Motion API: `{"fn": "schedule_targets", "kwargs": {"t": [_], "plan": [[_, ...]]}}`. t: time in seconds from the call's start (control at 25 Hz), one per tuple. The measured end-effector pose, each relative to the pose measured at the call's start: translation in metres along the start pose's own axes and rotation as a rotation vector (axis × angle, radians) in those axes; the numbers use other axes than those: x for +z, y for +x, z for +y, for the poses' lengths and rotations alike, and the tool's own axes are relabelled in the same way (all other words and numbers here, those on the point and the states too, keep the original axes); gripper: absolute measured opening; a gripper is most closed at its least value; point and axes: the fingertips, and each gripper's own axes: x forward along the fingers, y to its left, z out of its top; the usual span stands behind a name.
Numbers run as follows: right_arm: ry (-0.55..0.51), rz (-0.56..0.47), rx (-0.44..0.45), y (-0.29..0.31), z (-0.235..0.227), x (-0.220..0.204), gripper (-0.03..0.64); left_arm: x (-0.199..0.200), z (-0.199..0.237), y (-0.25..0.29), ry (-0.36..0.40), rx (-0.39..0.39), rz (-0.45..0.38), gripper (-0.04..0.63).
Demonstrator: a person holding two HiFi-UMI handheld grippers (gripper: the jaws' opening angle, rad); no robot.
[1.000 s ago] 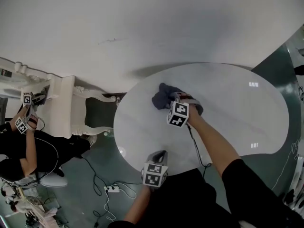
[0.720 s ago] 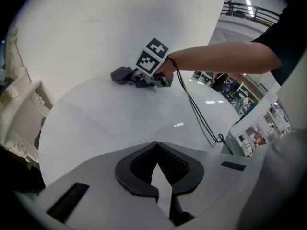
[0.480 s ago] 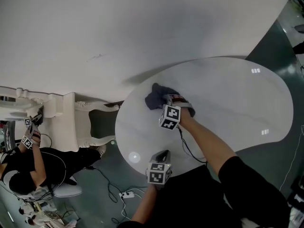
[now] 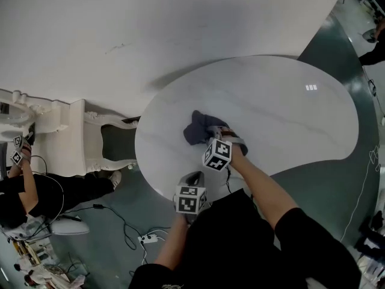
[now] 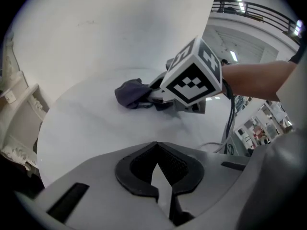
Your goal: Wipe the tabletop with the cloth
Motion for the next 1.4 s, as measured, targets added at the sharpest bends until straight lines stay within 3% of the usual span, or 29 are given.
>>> {"fn": "schedule_targets", "kwargs": {"t": [0.24, 0.44, 0.64, 0.92, 1.16, 1.4], "plan": [[0.003, 0.042, 0.007, -0.037, 0.054, -0.022, 0.014, -0.024, -0.015, -0.021, 0.054, -0.022, -0.04, 0.008], [0.011, 0.074, 0.038, -0.074, 0.12, -0.047, 0.014, -0.054, -0.008, -0.032, -0.073, 0.006, -0.092, 0.008], [0.072, 0.061, 0.052, -0.104, 0.161, -0.064, 0.015, -0.07, -0.02, -0.04, -0.053, 0.009, -0.133, 0.008], [0.281, -0.206, -0.138, -0.208, 0.16, -0.064, 0.015, -0.087, -0.064, -0.08, 0.056, 0.014, -0.161, 0.008], [0.415, -0.395, -0.246, -0.297, 0.163, -0.075, 0.015, -0.051, -0.119, -0.116, 0.118, 0.031, -0.358, 0.008], [0.446, -0.543, -0.383, -0.408, 0.155, -0.118, 0.015, -0.031, -0.227, -0.144, 0.165, 0.01, -0.563, 0.008]]}}
